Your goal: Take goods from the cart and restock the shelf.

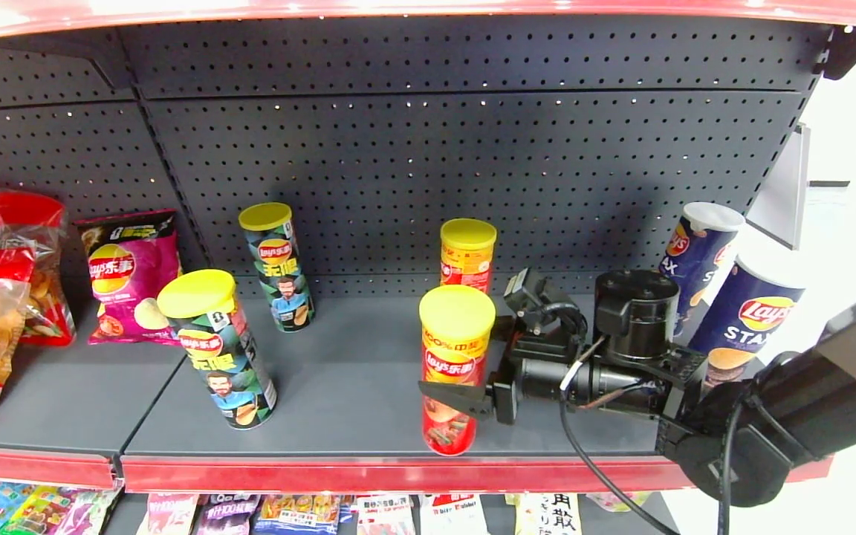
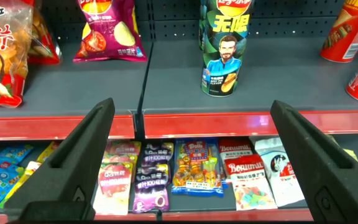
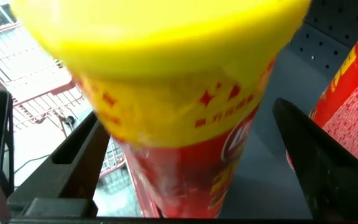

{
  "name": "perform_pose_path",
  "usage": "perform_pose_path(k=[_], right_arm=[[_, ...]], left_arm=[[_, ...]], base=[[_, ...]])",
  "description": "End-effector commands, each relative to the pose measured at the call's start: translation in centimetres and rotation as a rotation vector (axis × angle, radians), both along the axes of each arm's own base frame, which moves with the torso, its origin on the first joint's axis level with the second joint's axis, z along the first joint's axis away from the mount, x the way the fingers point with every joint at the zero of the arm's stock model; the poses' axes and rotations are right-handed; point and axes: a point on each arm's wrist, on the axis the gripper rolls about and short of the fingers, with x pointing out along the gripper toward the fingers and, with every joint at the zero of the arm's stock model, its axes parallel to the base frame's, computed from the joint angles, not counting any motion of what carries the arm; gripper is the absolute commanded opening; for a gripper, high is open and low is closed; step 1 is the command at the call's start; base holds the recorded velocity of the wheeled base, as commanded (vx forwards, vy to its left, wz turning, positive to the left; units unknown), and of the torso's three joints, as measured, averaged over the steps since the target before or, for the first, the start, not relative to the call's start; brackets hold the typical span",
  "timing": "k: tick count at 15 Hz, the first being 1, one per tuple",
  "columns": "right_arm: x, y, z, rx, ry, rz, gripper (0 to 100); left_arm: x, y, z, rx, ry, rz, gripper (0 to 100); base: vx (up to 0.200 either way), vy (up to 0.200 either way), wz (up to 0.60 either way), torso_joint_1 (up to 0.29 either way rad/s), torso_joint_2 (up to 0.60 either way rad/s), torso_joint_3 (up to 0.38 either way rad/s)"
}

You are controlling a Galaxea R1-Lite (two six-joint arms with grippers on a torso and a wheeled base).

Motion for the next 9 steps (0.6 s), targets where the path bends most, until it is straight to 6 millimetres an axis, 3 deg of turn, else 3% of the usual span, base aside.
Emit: perform_pose_path(k=[1,9], right_arm=[[0.06,0.12,-0.12,-0.001,0.001,0.002,100],[0.59,0.64,-0.34,-0.003,-0.009,0.005,100]], left_arm=[[0.0,0.0,0.0,0.0,0.0,0.001,100],[0.0,0.0,0.0,0.0,0.0,0.001,100]], base=[[0.0,0.0,0.0,0.0,0.0,0.0],[0.0,0.0,0.0,0.0,0.0,0.0]])
